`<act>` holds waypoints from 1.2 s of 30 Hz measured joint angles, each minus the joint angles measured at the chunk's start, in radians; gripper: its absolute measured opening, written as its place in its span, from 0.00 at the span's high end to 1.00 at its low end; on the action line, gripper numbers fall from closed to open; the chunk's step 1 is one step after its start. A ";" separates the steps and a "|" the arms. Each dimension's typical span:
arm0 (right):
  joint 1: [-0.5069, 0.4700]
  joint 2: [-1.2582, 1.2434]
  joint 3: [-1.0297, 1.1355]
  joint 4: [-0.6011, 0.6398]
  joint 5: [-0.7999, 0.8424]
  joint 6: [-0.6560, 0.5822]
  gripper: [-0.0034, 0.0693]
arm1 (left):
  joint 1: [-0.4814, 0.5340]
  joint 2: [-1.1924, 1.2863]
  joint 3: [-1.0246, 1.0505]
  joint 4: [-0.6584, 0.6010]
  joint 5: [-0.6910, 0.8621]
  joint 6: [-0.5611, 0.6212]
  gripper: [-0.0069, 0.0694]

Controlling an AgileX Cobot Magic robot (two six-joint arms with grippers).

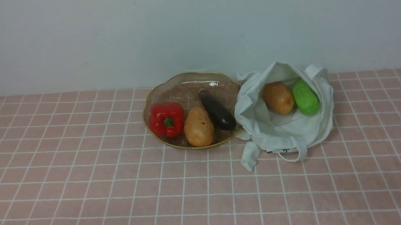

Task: Take vegetables from bag on pink coffee tablecloth place on plate.
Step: 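Reach into the bag and grasp the item inside with the right gripper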

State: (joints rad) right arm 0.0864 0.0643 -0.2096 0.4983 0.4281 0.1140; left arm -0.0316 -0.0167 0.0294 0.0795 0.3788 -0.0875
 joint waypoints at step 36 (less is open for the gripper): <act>0.152 1.931 -1.278 -0.071 0.306 -0.431 0.56 | 0.000 0.000 0.000 0.000 0.000 0.000 0.91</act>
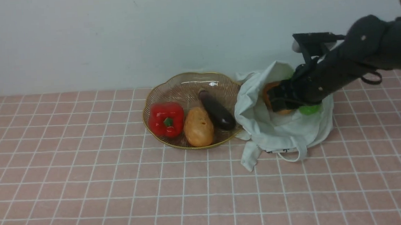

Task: Take vegetables from bag on pink coffee tablecloth place on plate.
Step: 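Reach into the bag and grasp the item inside with the right gripper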

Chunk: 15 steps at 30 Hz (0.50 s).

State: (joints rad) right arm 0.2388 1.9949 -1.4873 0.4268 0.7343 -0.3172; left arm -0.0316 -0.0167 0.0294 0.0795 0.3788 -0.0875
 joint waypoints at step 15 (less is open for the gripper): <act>0.000 0.206 -0.194 -0.222 -0.079 0.084 0.15 | 0.000 0.000 0.000 0.000 0.000 0.000 0.91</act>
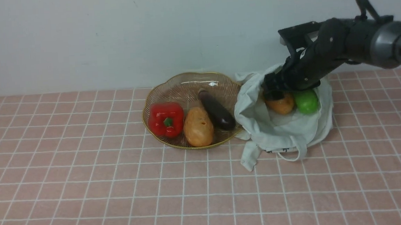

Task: Take vegetables from bag on pink coffee tablecloth place on plate.
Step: 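Reach into the bag and grasp the item inside with the right gripper, then take the potato out of the bag and place it in the dish with the right gripper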

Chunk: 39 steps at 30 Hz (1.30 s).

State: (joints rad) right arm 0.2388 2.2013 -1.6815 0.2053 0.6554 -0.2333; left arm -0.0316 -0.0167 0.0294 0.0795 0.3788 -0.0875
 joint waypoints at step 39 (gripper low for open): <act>0.204 -0.316 0.070 0.382 0.289 -0.229 0.26 | 0.000 0.000 0.000 0.000 0.000 0.000 0.91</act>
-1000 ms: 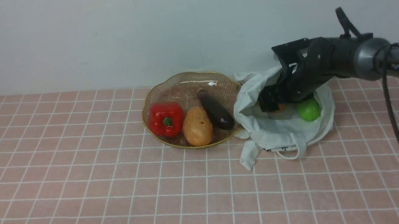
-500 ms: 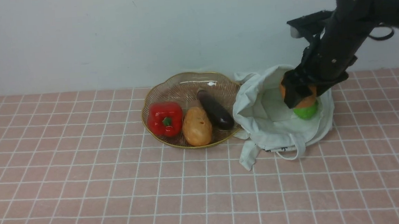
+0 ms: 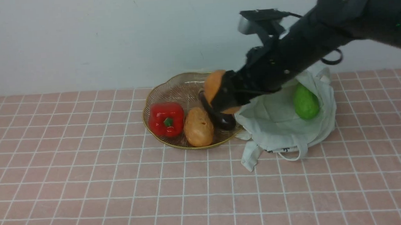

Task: Take vegetables from bag on pink coffee tablecloth place on plate.
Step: 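Take the potato out of the bag and place it in the dish with the right gripper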

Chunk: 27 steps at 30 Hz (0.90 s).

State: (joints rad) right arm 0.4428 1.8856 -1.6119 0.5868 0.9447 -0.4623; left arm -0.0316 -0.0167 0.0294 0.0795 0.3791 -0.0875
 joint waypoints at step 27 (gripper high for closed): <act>0.043 0.362 -0.519 -0.149 0.016 0.044 0.01 | 0.000 0.000 0.000 0.000 0.000 0.000 0.91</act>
State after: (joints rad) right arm 0.4854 2.2477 -2.1304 0.4373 0.9611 -0.4180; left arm -0.0316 -0.0167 0.0294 0.0795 0.3791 -0.0875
